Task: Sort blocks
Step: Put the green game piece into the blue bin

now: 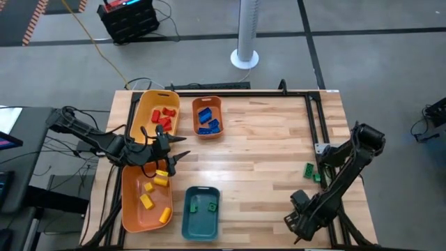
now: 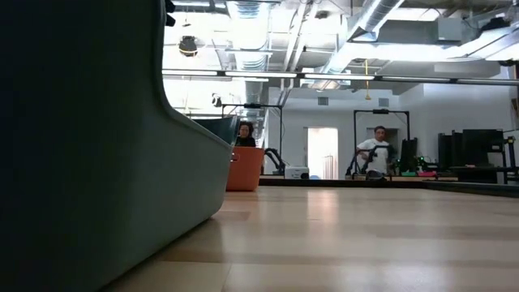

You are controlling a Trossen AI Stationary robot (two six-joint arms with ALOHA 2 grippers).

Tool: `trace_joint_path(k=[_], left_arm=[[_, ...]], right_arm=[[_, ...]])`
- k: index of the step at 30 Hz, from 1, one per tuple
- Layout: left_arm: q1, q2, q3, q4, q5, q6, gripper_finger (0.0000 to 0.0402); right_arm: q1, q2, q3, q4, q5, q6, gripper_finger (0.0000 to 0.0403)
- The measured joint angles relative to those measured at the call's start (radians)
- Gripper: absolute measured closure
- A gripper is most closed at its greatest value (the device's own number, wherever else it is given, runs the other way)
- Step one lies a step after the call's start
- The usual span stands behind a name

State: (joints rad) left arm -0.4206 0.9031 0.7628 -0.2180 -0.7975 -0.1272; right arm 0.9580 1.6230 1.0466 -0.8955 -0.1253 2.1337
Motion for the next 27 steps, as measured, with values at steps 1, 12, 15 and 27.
trace_joint_path(k=[1,12,15,27], left_arm=[[0.0,0.0,0.0,0.0,0.0,0.0,0.0171],[0.0,0.0,0.0,-0.001,0.0,0.0,0.0171],[0.0,0.0,0.0,-0.001,0.0,0.001,0.0171],[0.0,0.0,0.0,-0.001,0.001,0.003,0.0171]], right_arm=[[0.004,0.0,0.0,0.005,0.003,0.017,0.0127],[0.011,0.067,0.0,0.018,0.018,0.126,0.0127],[0.003,0.097,0.0,0.025,0.018,0.127,0.0127],[0.019,0.118,0.0,0.013,0.022,0.111,0.0145]])
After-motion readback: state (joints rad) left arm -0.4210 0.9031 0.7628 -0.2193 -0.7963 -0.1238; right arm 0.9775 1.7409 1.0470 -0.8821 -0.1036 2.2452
